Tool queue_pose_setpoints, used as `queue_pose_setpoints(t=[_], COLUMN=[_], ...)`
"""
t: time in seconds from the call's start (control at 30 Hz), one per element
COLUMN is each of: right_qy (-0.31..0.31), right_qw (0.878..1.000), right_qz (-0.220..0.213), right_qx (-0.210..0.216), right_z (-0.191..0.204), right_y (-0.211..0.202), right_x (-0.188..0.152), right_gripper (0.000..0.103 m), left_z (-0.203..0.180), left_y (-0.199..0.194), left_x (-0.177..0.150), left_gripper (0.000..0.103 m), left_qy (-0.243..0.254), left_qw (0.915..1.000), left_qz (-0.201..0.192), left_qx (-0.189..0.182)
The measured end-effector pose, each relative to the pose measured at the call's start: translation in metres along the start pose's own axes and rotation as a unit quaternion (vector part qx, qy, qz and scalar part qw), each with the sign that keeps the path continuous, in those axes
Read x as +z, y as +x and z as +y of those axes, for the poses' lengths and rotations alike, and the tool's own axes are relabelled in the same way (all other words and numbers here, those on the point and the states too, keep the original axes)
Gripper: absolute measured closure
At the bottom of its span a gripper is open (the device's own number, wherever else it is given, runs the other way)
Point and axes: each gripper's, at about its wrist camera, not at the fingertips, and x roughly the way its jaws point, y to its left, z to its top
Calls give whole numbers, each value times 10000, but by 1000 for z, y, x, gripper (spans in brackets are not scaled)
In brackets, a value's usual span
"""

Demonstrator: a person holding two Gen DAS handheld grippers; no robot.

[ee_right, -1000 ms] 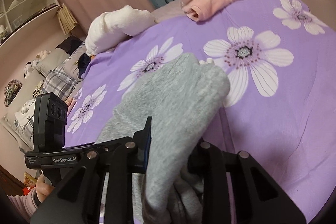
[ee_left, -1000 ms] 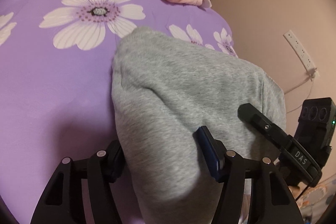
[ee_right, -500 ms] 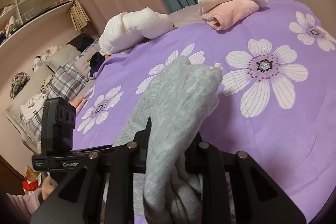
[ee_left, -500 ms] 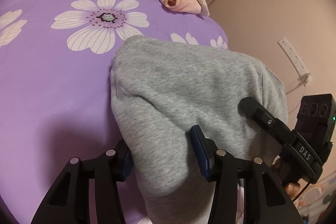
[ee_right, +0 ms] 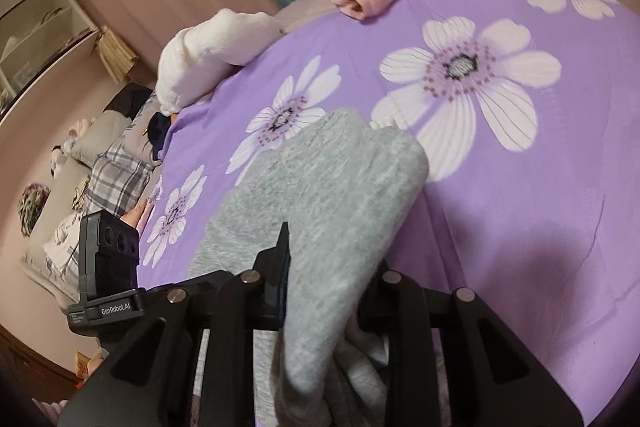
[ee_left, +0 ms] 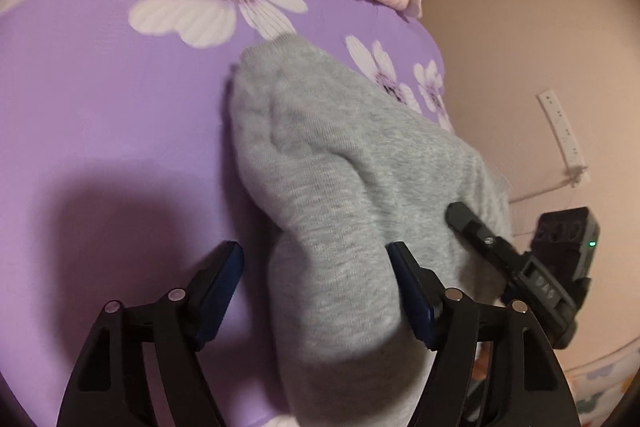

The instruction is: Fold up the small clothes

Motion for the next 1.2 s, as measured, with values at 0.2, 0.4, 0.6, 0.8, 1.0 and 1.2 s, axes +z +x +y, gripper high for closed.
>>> queue_pose_setpoints(t=[0.2, 0.4, 0.6, 0.8, 1.0, 1.2], right_qy=[68, -350, -715, -864, -994, -1033], right_qw=[9999, 9993, 9969, 9948, 9932, 9923], right_qz=[144, -83, -318, -411, -369, -325], right_qx=[-29, -52, 100, 338, 478, 604], right_z=[-3, 19, 46, 72, 96, 109], right_y=[4, -7, -12, -2, 14, 31], right_x=[-3, -3, 6, 15, 18, 20], right_gripper=[76, 78, 79, 79, 79, 79], left_z=[-15, -24, -32, -27, -15, -2], left_y=[18, 0, -30, -56, -75, -85], left_x=[-4, -6, 2, 14, 21, 24], left_gripper=[44, 51, 51, 51, 51, 51], left_qy=[270, 467, 762, 818, 760, 681], left_qw=[9995, 9987, 9953, 9924, 9908, 9897], left_qz=[167, -140, -495, -757, -897, -989], left_qx=[-37, 123, 340, 530, 675, 778])
